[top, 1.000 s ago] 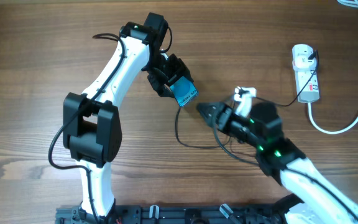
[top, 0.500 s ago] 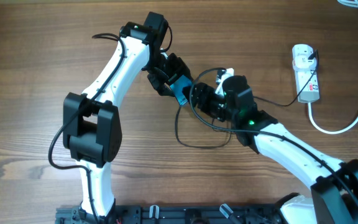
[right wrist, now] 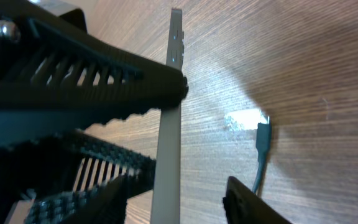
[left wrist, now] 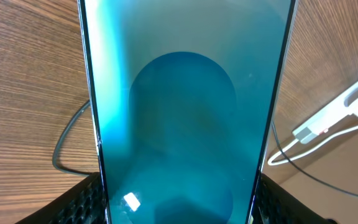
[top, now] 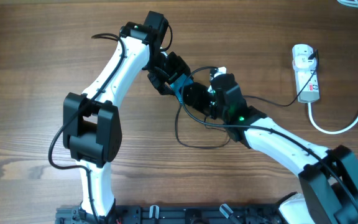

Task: Plug charger to phone and switch on socket
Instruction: 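Grasp the phone edge with the right gripper and release left gripper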

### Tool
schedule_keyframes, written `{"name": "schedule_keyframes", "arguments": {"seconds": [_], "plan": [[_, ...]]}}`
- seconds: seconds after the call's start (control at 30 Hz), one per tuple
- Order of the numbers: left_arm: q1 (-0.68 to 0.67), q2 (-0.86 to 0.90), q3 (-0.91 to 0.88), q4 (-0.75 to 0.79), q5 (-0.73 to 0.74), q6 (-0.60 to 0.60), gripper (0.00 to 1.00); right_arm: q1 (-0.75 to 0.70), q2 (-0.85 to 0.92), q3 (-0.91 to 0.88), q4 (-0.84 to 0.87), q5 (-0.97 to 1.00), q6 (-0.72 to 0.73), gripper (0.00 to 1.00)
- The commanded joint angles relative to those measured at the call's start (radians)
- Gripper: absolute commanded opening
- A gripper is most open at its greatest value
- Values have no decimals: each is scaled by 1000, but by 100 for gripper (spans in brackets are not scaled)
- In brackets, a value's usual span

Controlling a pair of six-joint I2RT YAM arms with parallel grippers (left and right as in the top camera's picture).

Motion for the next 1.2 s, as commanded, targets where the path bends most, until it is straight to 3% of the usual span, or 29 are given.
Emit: {"name": "schedule_keyframes", "arguments": {"seconds": [0.0, 0.17, 0.77, 0.8, 0.83, 0.87, 0.9, 0.93, 1.17], "plan": [[-2, -24, 22, 3, -14, -27, 4, 18, 43, 66, -15, 37, 27, 45], [-2, -24, 22, 3, -28, -35, 4, 31, 58, 101, -66, 88, 63, 42], [-3, -24, 22, 11, -35, -39, 4, 33, 60, 103, -70, 95, 109, 7], [-3, -24, 22, 11, -34, -39, 8, 33, 60, 102, -70, 95, 112, 5], [-3, -24, 22, 11, -35, -39, 21, 33, 60, 102, -70, 95, 117, 5], [-3, -24, 22, 10, -35, -38, 65, 33, 60, 102, -69, 95, 118, 5], [-3, -24, 22, 8, -35, -35, 92, 33, 60, 102, -69, 97, 118, 5], [-3, -24, 22, 5, -34, -29, 100, 33, 60, 102, -69, 100, 117, 5], [29, -82, 22, -21, -30, 80, 100, 28, 60, 102, -69, 118, 98, 5]]}}
